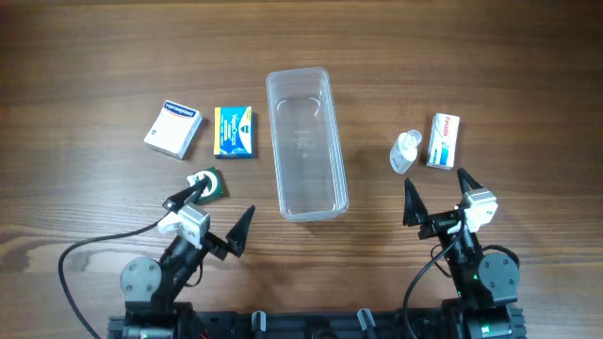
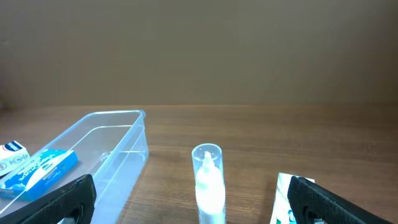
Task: Pack container
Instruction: 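Move the left gripper over the white Hansaplast box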
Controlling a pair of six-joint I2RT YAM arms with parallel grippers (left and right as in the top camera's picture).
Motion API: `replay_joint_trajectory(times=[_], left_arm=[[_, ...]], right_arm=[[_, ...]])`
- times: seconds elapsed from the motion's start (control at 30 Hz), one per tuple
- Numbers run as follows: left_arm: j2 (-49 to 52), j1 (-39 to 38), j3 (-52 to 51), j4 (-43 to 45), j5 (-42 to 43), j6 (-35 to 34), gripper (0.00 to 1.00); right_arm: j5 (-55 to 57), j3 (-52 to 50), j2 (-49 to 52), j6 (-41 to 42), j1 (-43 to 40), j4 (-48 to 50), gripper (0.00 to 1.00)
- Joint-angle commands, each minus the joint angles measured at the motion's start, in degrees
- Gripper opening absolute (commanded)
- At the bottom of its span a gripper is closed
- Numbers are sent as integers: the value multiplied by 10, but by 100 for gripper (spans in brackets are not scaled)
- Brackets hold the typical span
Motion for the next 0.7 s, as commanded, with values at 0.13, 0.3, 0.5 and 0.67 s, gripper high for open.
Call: replay_joint_trajectory(times=[0.13, 0.3, 0.5, 0.67], left_arm=[[56, 11, 109, -66, -2, -27, 100], [204, 38, 208, -112, -6, -24, 100], [464, 64, 456, -296, -13, 70, 100], [663, 84, 681, -485, -90, 128, 100]], right_arm=[[-9, 0, 3, -11, -2, 2, 100], [-9, 0, 3, -11, -2, 2, 100], [-9, 0, 3, -10, -2, 2, 100], [-9, 0, 3, -10, -2, 2, 100]])
